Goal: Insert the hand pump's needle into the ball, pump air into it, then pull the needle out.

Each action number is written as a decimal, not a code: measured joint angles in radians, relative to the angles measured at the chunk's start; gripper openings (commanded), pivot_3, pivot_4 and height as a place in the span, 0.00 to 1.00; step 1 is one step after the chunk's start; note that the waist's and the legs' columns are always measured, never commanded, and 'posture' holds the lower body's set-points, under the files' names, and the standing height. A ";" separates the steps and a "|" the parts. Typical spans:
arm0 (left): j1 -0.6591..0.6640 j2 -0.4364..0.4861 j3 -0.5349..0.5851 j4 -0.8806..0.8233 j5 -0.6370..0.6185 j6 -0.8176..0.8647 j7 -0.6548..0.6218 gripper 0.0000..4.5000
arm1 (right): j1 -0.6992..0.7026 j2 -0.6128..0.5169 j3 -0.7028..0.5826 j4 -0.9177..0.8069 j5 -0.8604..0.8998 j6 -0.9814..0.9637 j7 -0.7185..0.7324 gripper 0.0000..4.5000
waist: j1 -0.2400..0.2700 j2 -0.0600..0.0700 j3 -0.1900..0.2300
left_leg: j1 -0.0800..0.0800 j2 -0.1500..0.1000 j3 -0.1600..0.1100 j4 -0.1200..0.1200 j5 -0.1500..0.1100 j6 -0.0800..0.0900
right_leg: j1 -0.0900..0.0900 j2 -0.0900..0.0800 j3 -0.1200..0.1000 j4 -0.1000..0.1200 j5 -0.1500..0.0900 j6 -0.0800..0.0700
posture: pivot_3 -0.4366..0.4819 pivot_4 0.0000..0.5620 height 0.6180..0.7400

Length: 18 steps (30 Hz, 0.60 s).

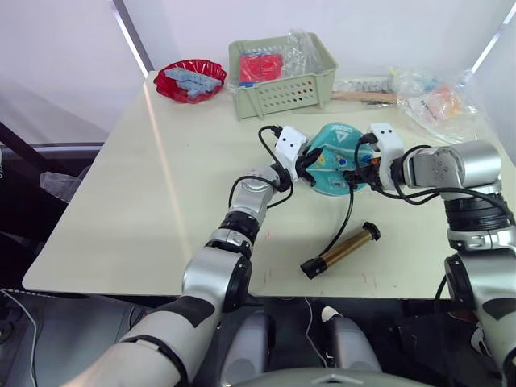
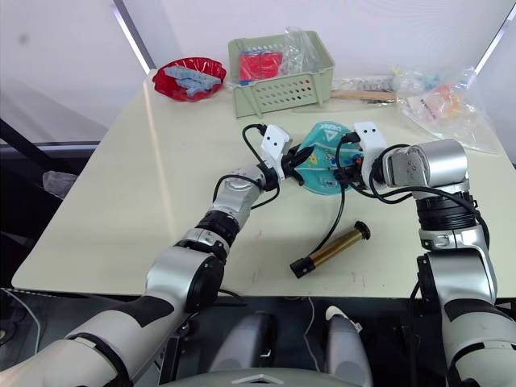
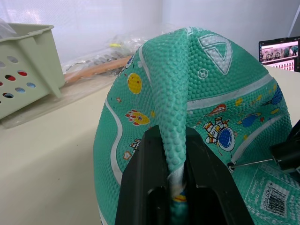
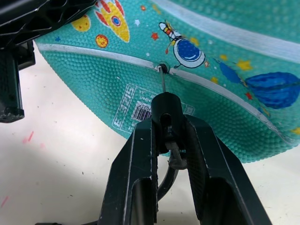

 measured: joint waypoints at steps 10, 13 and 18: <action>0.001 0.000 0.000 -0.001 0.000 0.000 0.003 0.00 | -0.011 0.011 -0.006 0.023 -0.002 0.001 -0.011 0.07 | 0.000 0.000 0.000 | 0.000 0.000 -0.001 0.000 0.000 0.000 | 0.000 0.000 0.000 0.000 0.000 0.000 | 0.48 0.27 0.97; 0.001 0.000 0.000 -0.001 0.000 0.000 0.004 0.00 | -0.017 0.014 -0.007 0.036 -0.002 0.002 -0.016 0.07 | -0.001 0.000 0.000 | 0.000 0.000 0.000 0.000 0.000 0.000 | 0.000 0.000 0.000 0.000 0.000 0.000 | 0.48 0.27 0.97; 0.001 0.000 0.000 -0.001 0.000 0.001 0.005 0.00 | -0.021 0.017 -0.010 0.043 -0.002 0.002 -0.023 0.07 | -0.001 0.000 0.000 | 0.000 0.000 0.000 0.000 0.000 0.000 | 0.000 0.000 0.000 0.000 0.000 0.000 | 0.48 0.27 0.97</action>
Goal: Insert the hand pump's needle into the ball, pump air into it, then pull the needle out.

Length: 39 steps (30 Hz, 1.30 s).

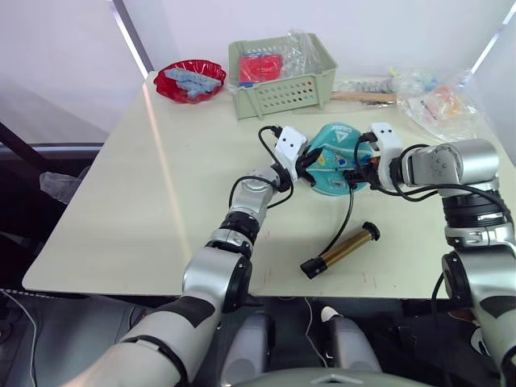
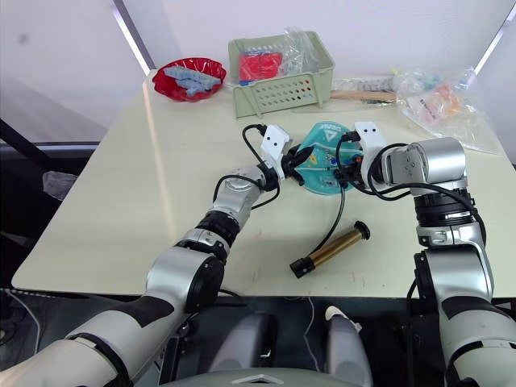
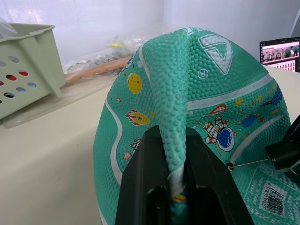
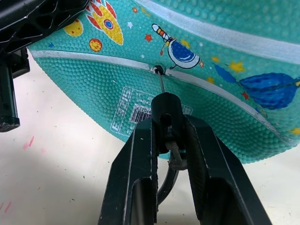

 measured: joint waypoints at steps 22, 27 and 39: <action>0.036 0.003 0.001 -0.063 -0.019 0.046 -0.028 0.00 | -0.175 -0.027 0.253 0.164 -0.084 -0.033 0.143 0.07 | -0.008 0.000 0.000 | 0.000 0.000 0.000 0.000 0.000 0.000 | 0.000 0.000 0.000 0.000 0.000 0.000 | 0.48 0.27 0.97; 0.047 0.005 0.001 -0.080 -0.021 0.062 -0.028 0.00 | -0.228 -0.007 0.305 0.257 -0.123 -0.083 0.196 0.07 | -0.013 0.000 -0.001 | 0.001 0.000 -0.001 0.000 0.000 0.000 | 0.000 0.000 -0.001 0.000 0.000 0.000 | 0.48 0.27 0.97; 0.063 0.018 0.003 -0.094 -0.021 0.096 -0.026 0.00 | -0.285 0.096 0.322 0.436 -0.240 -0.175 0.245 0.07 | -0.030 -0.002 -0.021 | 0.003 0.000 -0.001 -0.001 0.000 0.000 | 0.002 0.001 -0.001 0.000 0.000 0.000 | 0.48 0.27 0.97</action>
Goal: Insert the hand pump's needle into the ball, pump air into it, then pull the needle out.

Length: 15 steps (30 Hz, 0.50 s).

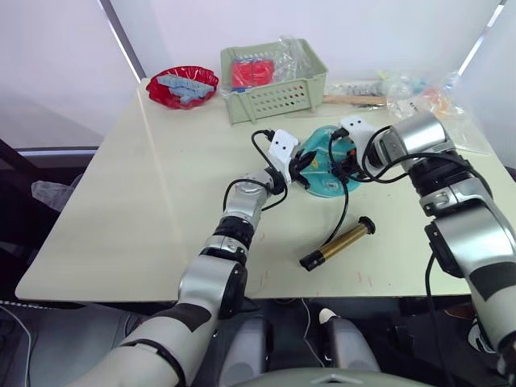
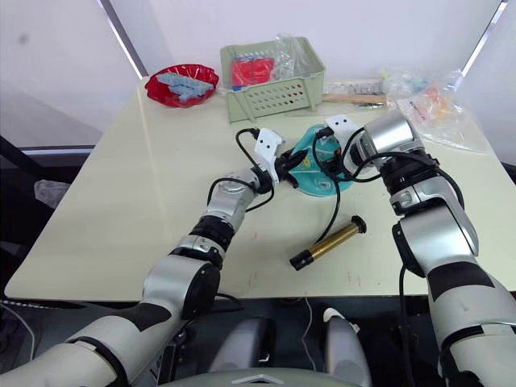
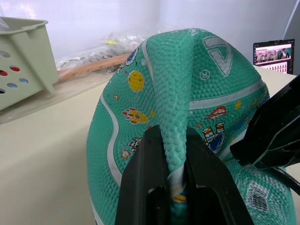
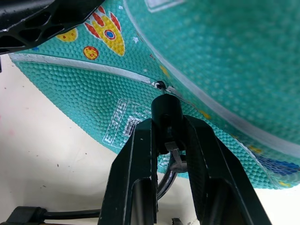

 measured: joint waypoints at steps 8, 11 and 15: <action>-0.001 0.001 0.000 0.006 0.000 0.004 0.004 0.00 | 0.000 0.020 0.030 0.009 -0.069 -0.033 0.055 0.07 | -0.001 0.000 -0.007 | 0.001 0.000 0.000 -0.001 0.000 0.000 | 0.000 0.000 0.000 0.000 0.000 0.000 | 0.48 0.27 0.97; -0.002 0.001 0.001 0.011 0.000 0.004 0.005 0.00 | 0.000 0.027 0.034 0.019 -0.091 -0.046 0.072 0.07 | -0.001 -0.001 -0.008 | 0.001 0.000 0.000 -0.001 0.000 0.000 | 0.001 0.000 0.000 0.000 0.000 0.000 | 0.48 0.27 0.97; -0.002 0.002 0.002 0.017 0.000 0.004 0.006 0.00 | -0.001 0.039 0.032 0.036 -0.118 -0.065 0.086 0.07 | -0.002 -0.002 -0.009 | 0.004 0.000 0.000 -0.002 0.000 0.000 | 0.001 0.000 0.000 0.000 0.000 -0.001 | 0.48 0.27 0.97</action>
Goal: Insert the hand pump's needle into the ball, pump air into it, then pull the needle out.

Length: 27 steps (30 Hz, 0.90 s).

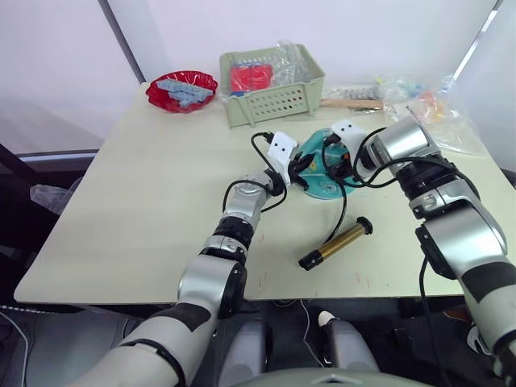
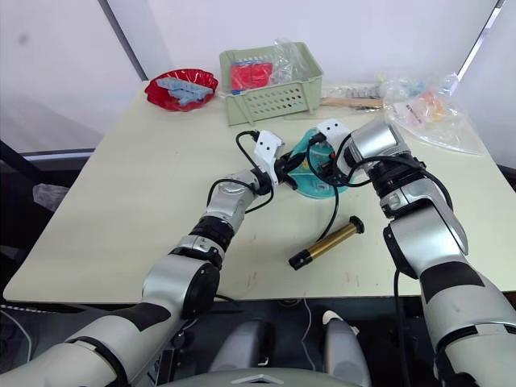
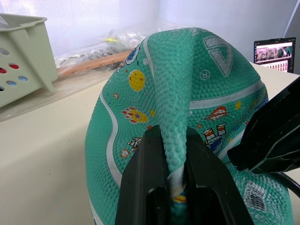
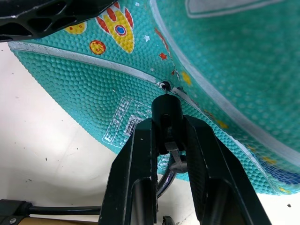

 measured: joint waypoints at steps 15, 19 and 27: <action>0.000 0.009 0.004 0.022 0.001 0.004 0.010 0.00 | -0.019 0.060 -0.037 0.157 -0.075 -0.142 0.032 0.07 | -0.018 -0.002 -0.008 | 0.014 0.001 -0.004 -0.004 0.000 0.000 | 0.013 0.000 -0.003 -0.002 -0.002 -0.002 | 0.48 0.27 0.97; 0.000 0.009 0.004 0.022 0.001 0.003 0.010 0.00 | -0.015 0.057 -0.042 0.150 -0.088 -0.146 0.049 0.07 | -0.018 -0.002 -0.007 | 0.013 0.001 -0.004 -0.004 0.000 0.000 | 0.013 0.000 -0.003 -0.003 -0.002 -0.002 | 0.48 0.27 0.97; -0.003 -0.002 0.002 0.022 0.002 0.001 0.010 0.00 | 0.061 -0.015 -0.045 0.008 -0.090 -0.150 0.108 0.07 | -0.013 0.002 -0.005 | 0.011 0.000 -0.006 -0.004 0.000 0.000 | 0.013 -0.003 -0.005 -0.004 -0.003 -0.001 | 0.48 0.27 0.97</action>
